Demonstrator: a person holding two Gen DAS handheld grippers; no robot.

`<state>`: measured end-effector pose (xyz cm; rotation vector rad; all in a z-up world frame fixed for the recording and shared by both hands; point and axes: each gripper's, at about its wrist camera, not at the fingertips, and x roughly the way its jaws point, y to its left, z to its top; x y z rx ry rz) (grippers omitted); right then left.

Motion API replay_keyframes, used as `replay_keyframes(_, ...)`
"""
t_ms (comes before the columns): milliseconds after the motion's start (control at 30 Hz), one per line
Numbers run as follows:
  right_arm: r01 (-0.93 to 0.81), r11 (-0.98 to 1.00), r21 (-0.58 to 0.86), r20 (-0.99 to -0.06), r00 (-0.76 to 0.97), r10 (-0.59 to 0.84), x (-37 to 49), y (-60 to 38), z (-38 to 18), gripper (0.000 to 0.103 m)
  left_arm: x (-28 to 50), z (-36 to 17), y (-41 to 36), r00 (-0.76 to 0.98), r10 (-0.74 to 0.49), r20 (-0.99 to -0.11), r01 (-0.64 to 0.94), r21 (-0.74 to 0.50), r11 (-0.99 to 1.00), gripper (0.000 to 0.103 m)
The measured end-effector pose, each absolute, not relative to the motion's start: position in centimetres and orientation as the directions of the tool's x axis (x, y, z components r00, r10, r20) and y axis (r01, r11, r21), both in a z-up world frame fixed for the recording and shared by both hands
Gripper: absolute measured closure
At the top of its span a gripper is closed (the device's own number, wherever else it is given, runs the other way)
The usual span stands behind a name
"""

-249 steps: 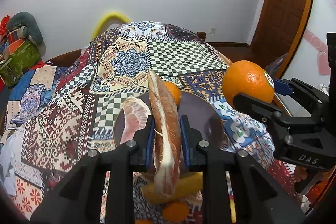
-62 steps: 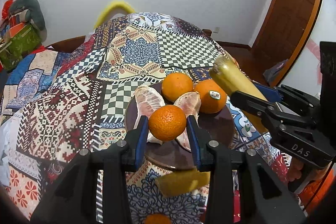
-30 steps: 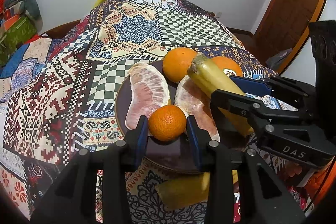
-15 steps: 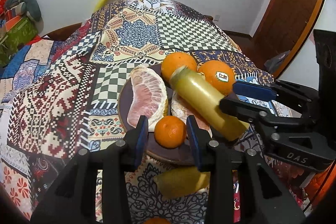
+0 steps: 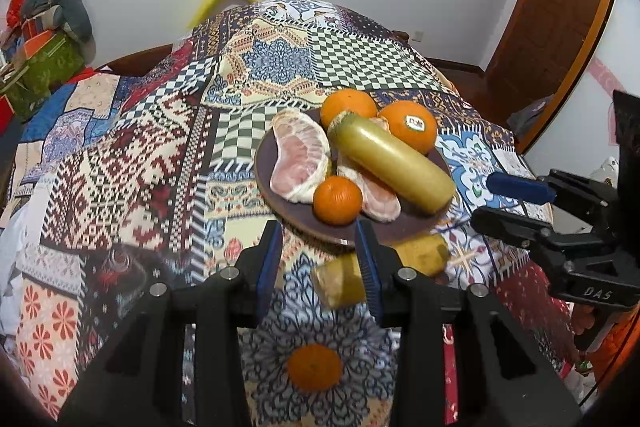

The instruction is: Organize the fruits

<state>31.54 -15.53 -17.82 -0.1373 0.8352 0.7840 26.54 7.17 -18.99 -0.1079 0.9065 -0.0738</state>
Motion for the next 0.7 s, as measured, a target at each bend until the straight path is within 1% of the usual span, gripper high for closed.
replay_keyframes(133,-0.663,0.722,0.199,-0.739,0.383,0.555,31.0,-15.5,-19.6,0.057,25.4,-19.6,6.6,0.6,-0.118,-0.791,0.029,-0.126,0.992,0.066)
replay_keyframes(367,-0.659,0.717,0.226,-0.746,0.357,0.562,30.7,-15.2,-21.1,0.057,24.7,-21.1,5.8,0.574,-0.139,-0.807,0.041,-0.142,0.989,0.066)
replay_keyframes(400,-0.662,0.716,0.221,-0.745,0.36,0.562,30.6,-15.2,-21.2,0.061,24.8,-21.5,5.8,0.566,-0.145,-0.812,0.041,-0.148,0.988,0.066)
replay_keyframes(433,-0.667,0.716,0.206,-0.746,0.366,0.556,30.5,-15.0,-21.2,0.068,25.0,-21.7,5.8,0.56,-0.15,-0.815,0.042,-0.153,0.987,0.066)
replay_keyframes(467,-0.672,0.715,0.194,-0.75,0.369,0.55,30.5,-14.8,-21.3,0.07,25.0,-21.9,5.7,0.555,-0.155,-0.817,0.044,-0.157,0.987,0.066)
replay_keyframes(600,-0.696,0.698,0.167,-0.762,0.358,0.539,30.5,-13.9,-21.6,0.073,25.6,-22.7,5.2,0.541,-0.163,-0.825,0.057,-0.158,0.986,0.065)
replay_keyframes(633,-0.697,0.697,0.167,-0.764,0.356,0.538,30.6,-13.8,-21.7,0.075,25.7,-22.8,5.2,0.543,-0.165,-0.824,0.058,-0.159,0.986,0.064)
replay_keyframes(700,-0.695,0.694,0.187,-0.763,0.342,0.548,30.8,-13.6,-21.8,0.076,25.8,-22.8,5.3,0.544,-0.169,-0.822,0.056,-0.166,0.985,0.064)
